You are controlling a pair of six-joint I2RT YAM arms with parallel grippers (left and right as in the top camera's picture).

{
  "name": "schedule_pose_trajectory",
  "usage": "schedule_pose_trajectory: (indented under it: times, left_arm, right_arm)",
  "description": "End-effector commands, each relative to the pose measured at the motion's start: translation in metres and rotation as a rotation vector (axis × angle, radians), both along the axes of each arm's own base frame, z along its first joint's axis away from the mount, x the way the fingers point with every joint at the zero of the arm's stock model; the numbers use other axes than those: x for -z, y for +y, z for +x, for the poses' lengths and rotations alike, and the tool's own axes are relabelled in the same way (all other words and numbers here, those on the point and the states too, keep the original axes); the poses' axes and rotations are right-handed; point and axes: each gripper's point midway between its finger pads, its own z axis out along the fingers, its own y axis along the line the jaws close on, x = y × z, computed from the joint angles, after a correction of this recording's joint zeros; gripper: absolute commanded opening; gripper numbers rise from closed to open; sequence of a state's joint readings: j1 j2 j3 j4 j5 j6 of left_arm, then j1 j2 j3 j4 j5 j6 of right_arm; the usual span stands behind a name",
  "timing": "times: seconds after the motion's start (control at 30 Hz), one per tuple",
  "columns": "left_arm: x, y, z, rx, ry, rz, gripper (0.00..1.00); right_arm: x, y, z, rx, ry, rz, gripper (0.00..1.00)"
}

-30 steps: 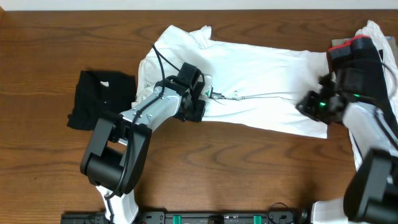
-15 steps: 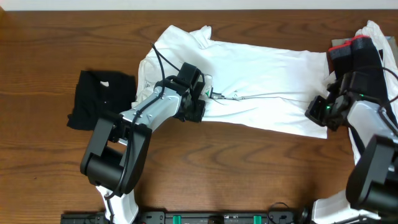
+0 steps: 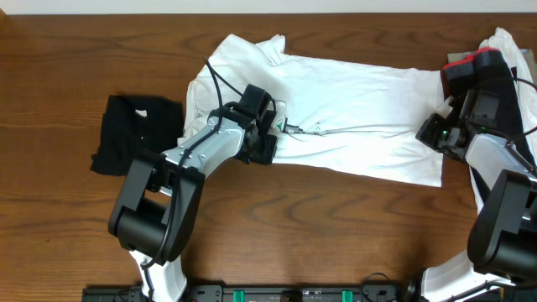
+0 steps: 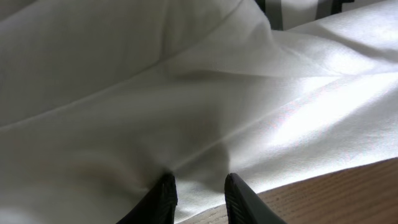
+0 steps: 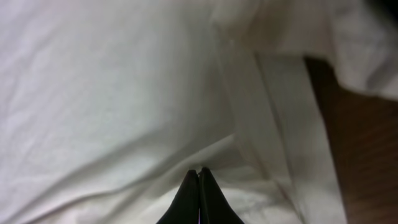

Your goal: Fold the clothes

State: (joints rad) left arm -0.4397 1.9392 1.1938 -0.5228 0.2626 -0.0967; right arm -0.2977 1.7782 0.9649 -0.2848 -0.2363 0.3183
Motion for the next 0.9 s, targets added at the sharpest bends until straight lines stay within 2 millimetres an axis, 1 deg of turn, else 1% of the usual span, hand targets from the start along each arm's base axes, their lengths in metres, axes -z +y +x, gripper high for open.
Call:
schedule_pose_trajectory:
  times: [0.0, 0.13, 0.23, 0.33, 0.37, 0.43, 0.5, 0.57, 0.63, 0.77, 0.83, 0.87]
  left_arm:
    - [0.006, 0.011, 0.0, 0.002, -0.001, 0.054, 0.29]
    - [0.006, 0.011, 0.0, 0.002, -0.001, 0.054, 0.3]
    - [0.006, 0.011, 0.0, 0.002, -0.001, 0.054, 0.3]
    - [0.006, 0.011, 0.0, 0.002, -0.001, 0.054, 0.29]
    - [0.006, 0.011, 0.0, 0.002, -0.001, 0.054, 0.3]
    - [0.006, 0.011, 0.0, 0.001, -0.001, 0.054, 0.3]
    - [0.006, 0.011, 0.0, 0.001, -0.001, 0.054, 0.29]
    - [0.006, 0.011, 0.0, 0.001, -0.001, 0.054, 0.29]
    - [0.006, 0.011, 0.0, 0.001, -0.001, 0.054, 0.29]
    - [0.006, 0.011, 0.0, 0.001, -0.001, 0.054, 0.3]
    - [0.006, 0.011, 0.0, 0.001, -0.001, 0.053, 0.29]
    - [0.006, 0.011, 0.0, 0.001, -0.001, 0.053, 0.29]
  right_arm:
    - [-0.001, 0.001, -0.002, 0.014, 0.001, 0.038, 0.01]
    - [-0.011, 0.005, -0.002, -0.009, -0.031, 0.099, 0.01]
    - [-0.02, 0.004, -0.002, -0.016, -0.058, 0.13, 0.01]
    - [-0.034, 0.015, -0.006, -0.045, -0.082, 0.208, 0.01]
    - [-0.039, 0.023, -0.009, -0.063, -0.081, 0.246, 0.01]
    - [-0.041, 0.039, -0.017, -0.11, -0.059, 0.288, 0.01]
    - [-0.038, 0.05, -0.025, -0.15, -0.021, 0.294, 0.01]
    - [-0.031, 0.066, -0.033, -0.218, 0.019, 0.282, 0.01]
    - [-0.027, 0.083, -0.037, -0.28, 0.032, 0.272, 0.01]
    - [-0.024, 0.131, -0.039, -0.518, -0.004, 0.212, 0.01]
    - [-0.026, 0.16, -0.038, -0.635, -0.039, 0.182, 0.01]
    - [-0.027, 0.169, -0.036, -0.663, -0.049, 0.162, 0.02]
